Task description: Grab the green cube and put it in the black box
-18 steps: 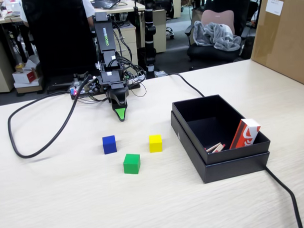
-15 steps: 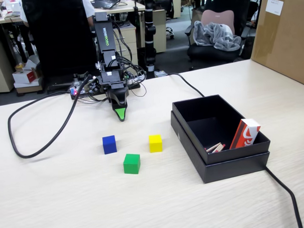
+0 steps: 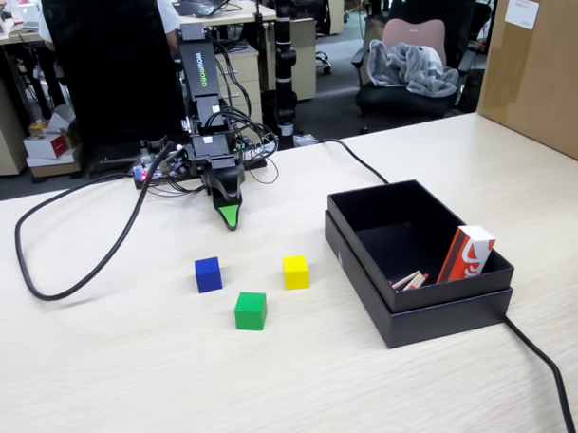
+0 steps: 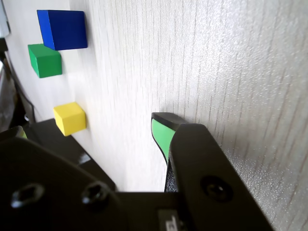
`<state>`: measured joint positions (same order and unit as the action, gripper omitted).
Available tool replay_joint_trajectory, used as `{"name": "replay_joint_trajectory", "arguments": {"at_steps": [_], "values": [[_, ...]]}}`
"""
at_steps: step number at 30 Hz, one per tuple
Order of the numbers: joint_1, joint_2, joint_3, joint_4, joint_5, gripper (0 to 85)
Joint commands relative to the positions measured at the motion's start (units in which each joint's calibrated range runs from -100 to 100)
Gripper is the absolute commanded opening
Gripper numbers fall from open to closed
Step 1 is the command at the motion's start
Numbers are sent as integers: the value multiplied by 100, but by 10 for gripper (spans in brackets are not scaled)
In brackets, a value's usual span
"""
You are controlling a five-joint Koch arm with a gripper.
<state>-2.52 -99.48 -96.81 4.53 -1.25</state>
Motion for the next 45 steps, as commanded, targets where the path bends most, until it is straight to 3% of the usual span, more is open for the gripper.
{"name": "replay_joint_trajectory", "arguments": {"at_steps": [1, 41, 45], "values": [[-15, 74, -29, -189, -49, 503], [142, 97, 7, -189, -112, 476], [254, 132, 70, -189, 68, 476]]}}
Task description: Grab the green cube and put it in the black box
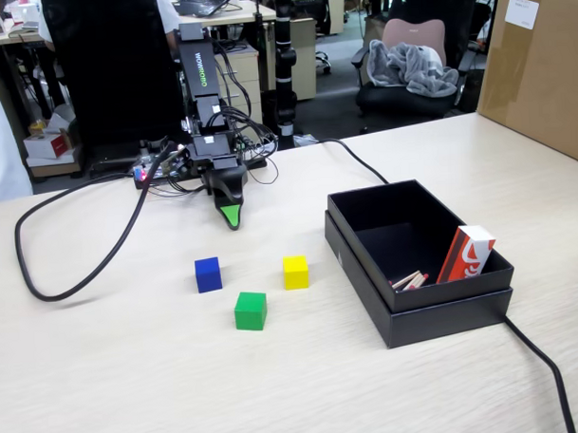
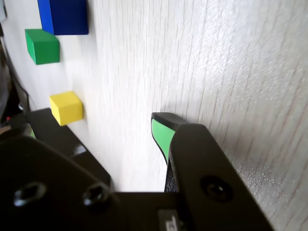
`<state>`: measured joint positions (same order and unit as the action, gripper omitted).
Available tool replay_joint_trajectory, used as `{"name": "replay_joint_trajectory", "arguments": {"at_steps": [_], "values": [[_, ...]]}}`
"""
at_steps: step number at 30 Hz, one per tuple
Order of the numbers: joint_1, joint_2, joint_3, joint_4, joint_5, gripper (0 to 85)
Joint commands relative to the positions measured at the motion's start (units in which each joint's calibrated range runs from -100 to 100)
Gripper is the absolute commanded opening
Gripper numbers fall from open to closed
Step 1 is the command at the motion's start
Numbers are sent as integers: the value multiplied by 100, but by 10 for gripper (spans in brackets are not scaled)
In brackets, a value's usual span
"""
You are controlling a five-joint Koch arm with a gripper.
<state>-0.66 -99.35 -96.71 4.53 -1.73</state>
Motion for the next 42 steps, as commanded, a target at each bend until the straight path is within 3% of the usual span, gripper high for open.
{"name": "replay_joint_trajectory", "arguments": {"at_steps": [1, 13, 18, 25, 42], "values": [[78, 142, 97, -224, 166, 476], [88, 807, 2727, -2462, 718, 472], [107, 2288, 5301, -4172, 1074, 472], [98, 4835, 8166, -5667, 1324, 473], [-151, 9700, 11738, -5857, 1299, 475]]}}
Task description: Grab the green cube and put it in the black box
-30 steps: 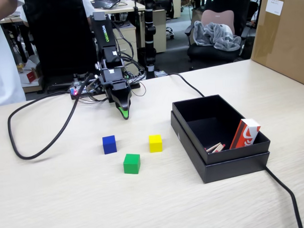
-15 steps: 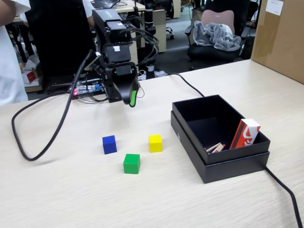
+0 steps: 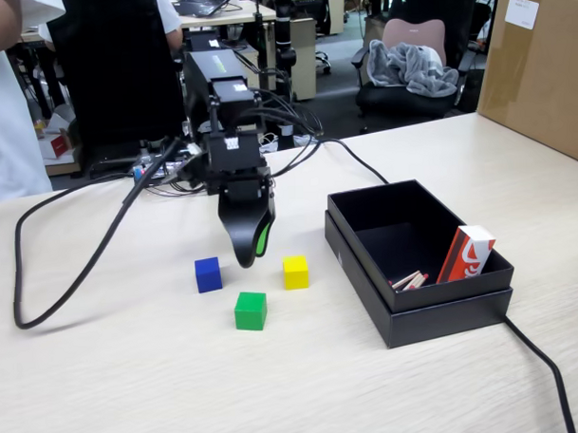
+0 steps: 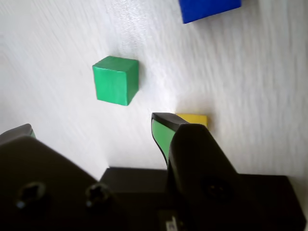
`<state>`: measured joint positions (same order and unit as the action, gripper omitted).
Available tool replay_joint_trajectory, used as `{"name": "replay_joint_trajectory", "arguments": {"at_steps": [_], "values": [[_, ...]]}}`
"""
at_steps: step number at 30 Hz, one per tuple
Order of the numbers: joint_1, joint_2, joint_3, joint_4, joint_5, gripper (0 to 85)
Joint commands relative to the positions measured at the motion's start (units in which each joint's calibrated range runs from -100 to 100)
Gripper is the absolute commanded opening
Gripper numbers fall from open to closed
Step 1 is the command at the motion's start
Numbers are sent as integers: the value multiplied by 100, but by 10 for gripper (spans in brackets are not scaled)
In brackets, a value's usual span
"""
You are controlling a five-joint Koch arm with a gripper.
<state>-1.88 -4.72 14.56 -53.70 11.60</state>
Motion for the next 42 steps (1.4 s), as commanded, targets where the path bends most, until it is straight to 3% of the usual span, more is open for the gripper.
{"name": "replay_joint_trajectory", "arguments": {"at_steps": [1, 14, 21, 24, 29, 32, 42], "values": [[-34, 409, 711, -34, -34, 473], [-88, 1821, 1391, -34, -15, 469], [-88, 1935, 1409, -34, -10, 315], [-98, 1935, 1409, -34, 5, 149], [-98, 1890, 1373, -34, -10, 126], [-103, 1763, 1355, -34, 0, 8], [44, -761, 838, -34, -137, 5]]}}
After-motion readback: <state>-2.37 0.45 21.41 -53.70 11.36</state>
